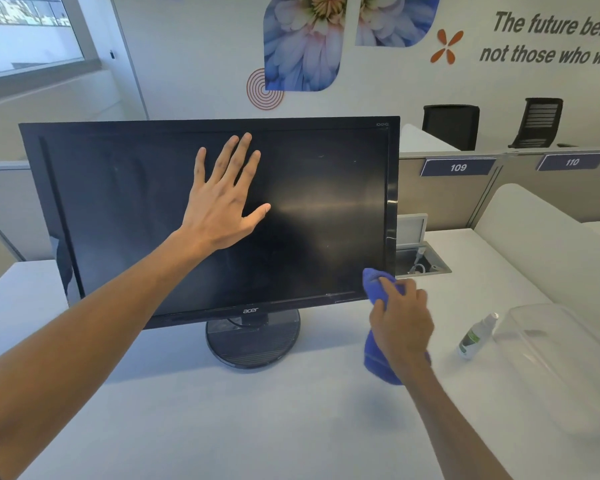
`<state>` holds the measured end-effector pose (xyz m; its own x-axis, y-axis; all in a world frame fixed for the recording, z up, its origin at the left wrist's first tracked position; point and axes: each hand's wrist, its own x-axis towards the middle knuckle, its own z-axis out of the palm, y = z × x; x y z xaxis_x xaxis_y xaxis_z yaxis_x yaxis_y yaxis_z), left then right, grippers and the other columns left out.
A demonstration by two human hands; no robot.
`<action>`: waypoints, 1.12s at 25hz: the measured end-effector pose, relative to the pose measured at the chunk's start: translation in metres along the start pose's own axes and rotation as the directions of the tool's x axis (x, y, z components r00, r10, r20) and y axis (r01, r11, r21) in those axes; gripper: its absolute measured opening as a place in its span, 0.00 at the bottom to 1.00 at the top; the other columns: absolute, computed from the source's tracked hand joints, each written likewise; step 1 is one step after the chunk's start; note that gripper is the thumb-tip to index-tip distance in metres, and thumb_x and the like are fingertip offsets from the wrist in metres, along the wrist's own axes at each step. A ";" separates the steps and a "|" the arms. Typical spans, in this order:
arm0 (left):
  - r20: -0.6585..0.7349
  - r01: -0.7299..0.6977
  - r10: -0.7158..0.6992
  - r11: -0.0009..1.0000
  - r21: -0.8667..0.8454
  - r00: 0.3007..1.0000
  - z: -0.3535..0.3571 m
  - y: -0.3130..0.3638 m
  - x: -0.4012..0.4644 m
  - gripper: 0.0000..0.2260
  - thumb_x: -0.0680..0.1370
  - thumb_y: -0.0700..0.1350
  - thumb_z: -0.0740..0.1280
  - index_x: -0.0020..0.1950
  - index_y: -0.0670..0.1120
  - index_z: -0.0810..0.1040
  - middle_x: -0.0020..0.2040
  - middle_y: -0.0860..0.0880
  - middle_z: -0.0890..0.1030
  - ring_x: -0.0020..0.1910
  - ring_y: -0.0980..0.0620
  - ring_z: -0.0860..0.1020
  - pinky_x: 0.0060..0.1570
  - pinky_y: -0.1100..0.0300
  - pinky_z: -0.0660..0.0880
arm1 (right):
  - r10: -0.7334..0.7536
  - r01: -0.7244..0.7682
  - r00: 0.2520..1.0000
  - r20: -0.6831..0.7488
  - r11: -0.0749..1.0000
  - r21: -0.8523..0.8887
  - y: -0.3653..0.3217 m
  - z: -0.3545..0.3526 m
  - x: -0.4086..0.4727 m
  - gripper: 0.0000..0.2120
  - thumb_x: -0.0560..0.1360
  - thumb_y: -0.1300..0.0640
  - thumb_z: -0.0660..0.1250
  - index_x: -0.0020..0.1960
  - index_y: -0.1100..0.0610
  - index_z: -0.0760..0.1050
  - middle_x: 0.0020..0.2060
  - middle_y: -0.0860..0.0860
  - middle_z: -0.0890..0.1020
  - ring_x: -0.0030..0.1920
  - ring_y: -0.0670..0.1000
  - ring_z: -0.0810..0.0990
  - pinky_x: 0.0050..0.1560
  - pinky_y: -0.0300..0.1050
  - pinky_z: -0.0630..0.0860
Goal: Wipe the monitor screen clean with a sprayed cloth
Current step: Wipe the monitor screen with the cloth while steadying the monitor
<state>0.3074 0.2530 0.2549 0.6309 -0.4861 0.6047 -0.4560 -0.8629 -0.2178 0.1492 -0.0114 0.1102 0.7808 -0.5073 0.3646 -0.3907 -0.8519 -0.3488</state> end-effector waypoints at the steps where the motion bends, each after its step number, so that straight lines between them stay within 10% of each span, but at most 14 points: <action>1: 0.002 0.007 -0.007 1.000 0.002 1.000 0.000 -0.004 -0.007 0.36 0.77 0.63 0.56 0.79 0.46 0.50 0.80 0.47 0.45 0.79 0.49 0.43 0.74 0.39 0.42 | 0.013 -0.012 1.000 0.014 0.998 -0.067 0.006 0.000 0.005 0.18 0.76 0.56 0.66 0.65 0.56 0.75 0.56 0.57 0.77 0.48 0.56 0.74 0.41 0.45 0.71; 9: 0.085 0.054 -0.057 0.998 0.034 0.995 0.009 -0.022 -0.061 0.36 0.76 0.64 0.54 0.78 0.46 0.52 0.80 0.47 0.48 0.79 0.48 0.46 0.74 0.39 0.43 | 0.041 -0.030 0.988 0.147 0.997 -0.073 -0.014 0.009 0.004 0.19 0.80 0.52 0.58 0.70 0.52 0.69 0.61 0.53 0.73 0.55 0.52 0.73 0.50 0.44 0.73; 28: 0.131 0.405 -0.404 0.914 0.023 0.905 0.001 -0.123 -0.179 0.38 0.75 0.63 0.54 0.79 0.46 0.48 0.80 0.48 0.46 0.78 0.43 0.45 0.69 0.33 0.47 | -0.032 0.029 0.995 0.091 0.999 0.035 -0.082 0.043 -0.051 0.19 0.72 0.56 0.71 0.62 0.59 0.77 0.56 0.59 0.79 0.49 0.58 0.78 0.39 0.48 0.78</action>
<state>0.2508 0.4463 0.1727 0.8377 -0.1091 0.5351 -0.1470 -0.9887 0.0285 0.1624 0.0902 0.0835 0.8341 -0.4655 0.2958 -0.3502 -0.8613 -0.3681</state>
